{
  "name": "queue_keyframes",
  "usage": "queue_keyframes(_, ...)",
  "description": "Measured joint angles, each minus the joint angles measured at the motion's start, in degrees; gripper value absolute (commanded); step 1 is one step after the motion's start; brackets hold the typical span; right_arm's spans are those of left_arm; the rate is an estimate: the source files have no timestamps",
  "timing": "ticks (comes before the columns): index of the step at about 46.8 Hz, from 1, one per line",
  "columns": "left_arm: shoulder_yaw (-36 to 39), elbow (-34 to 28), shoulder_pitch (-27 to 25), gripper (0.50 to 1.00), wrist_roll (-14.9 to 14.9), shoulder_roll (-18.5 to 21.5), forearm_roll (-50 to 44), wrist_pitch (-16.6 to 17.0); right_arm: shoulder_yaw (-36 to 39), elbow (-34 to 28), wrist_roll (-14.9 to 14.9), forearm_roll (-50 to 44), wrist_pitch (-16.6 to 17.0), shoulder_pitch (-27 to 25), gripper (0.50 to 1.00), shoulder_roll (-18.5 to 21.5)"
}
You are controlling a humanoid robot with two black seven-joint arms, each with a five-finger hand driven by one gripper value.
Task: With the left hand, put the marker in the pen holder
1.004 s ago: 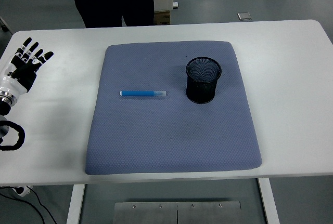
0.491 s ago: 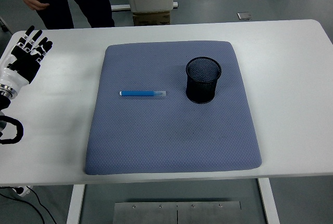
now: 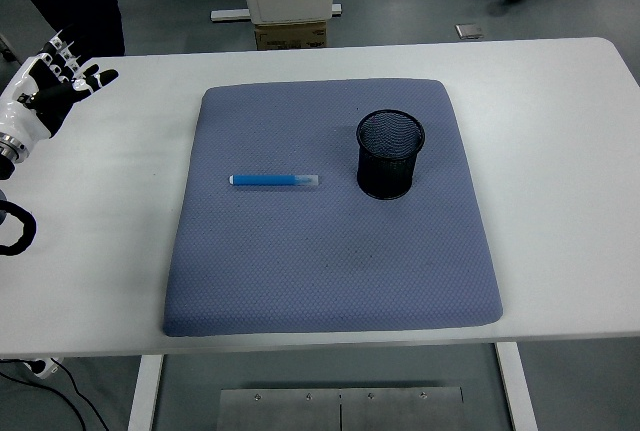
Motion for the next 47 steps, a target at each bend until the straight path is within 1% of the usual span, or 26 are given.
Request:
queue_keyframes(4, 4.97, -0.13, -3.26, 1.000, 0.00, 1.33, 0.07, -0.48, 0.00, 0.00, 0.01, 0.00, 0.00, 0.01, 1.000, 0.00)
queue_keyframes(9, 13.88, -0.15, -8.82, 1.000, -0.26, 2.12, -0.64, -0.25, 0.00, 0.00, 0.00, 0.00, 0.00, 0.00, 1.000, 0.00)
queue_keyframes(11, 16.68, -0.15, -10.64, 1.000, -0.64, 2.15, -0.73, -0.06, 0.00, -0.01, 0.00, 0.00, -0.01, 0.00, 1.000, 0.00)
queue_keyframes(17, 27.13, -0.14, -16.67, 1.000, -3.11, 2.17, -0.72, 0.17, 0.00, 0.00, 0.00, 0.00, 0.00, 0.00, 1.000, 0.00)
queue_keyframes(19, 30.22, -0.17, -18.50, 1.000, -3.29, 2.09, -0.68, 0.20, 0.00, 0.00, 0.00, 0.00, 0.00, 0.01, 1.000, 0.00)
queue_keyframes(26, 44.64, -0.79, -26.23, 1.000, -3.43, 1.25, -0.04, 0.33, 0.00, 0.00, 0.00, 0.00, 0.00, 0.01, 1.000, 0.00)
queue_keyframes(27, 49.23, -1.54, -28.62, 1.000, -3.44, 0.77, 0.07, 0.47, 0.00, -0.01, 0.01, 0.00, 0.00, 0.00, 1.000, 0.00)
queue_keyframes(29, 50.34, -1.77, -29.22, 1.000, -3.43, 0.63, 0.09, 0.54, 0.00, 0.00, 0.00, 0.00, 0.00, 0.00, 1.000, 0.00)
queue_keyframes(32, 50.46, -3.94, -33.25, 1.000, -3.45, -0.67, 0.28, 0.81, -0.02, 0.00, 0.01, 0.00, 0.01, 0.07, 1.000, -0.03)
queue_keyframes(37, 53.35, -4.68, -37.04, 1.000, -3.44, -3.16, 0.39, 1.29, -0.01, 0.00, 0.01, 0.00, 0.00, 0.02, 1.000, -0.01)
queue_keyframes(41, 58.41, -4.90, -39.12, 1.000, -3.38, -4.39, 0.42, 2.54, 0.00, -0.01, 0.00, 0.00, -0.01, 0.00, 1.000, 0.00)
queue_keyframes(44, 62.88, -5.18, -40.03, 1.000, -3.28, -4.68, 0.92, 2.61, -0.01, 0.00, 0.01, 0.00, 0.00, 0.02, 1.000, 0.00)
queue_keyframes(47, 66.30, -5.87, -40.71, 1.000, -3.24, -5.08, 3.47, 2.43, 0.00, -0.01, 0.00, 0.00, -0.01, 0.00, 1.000, 0.00)
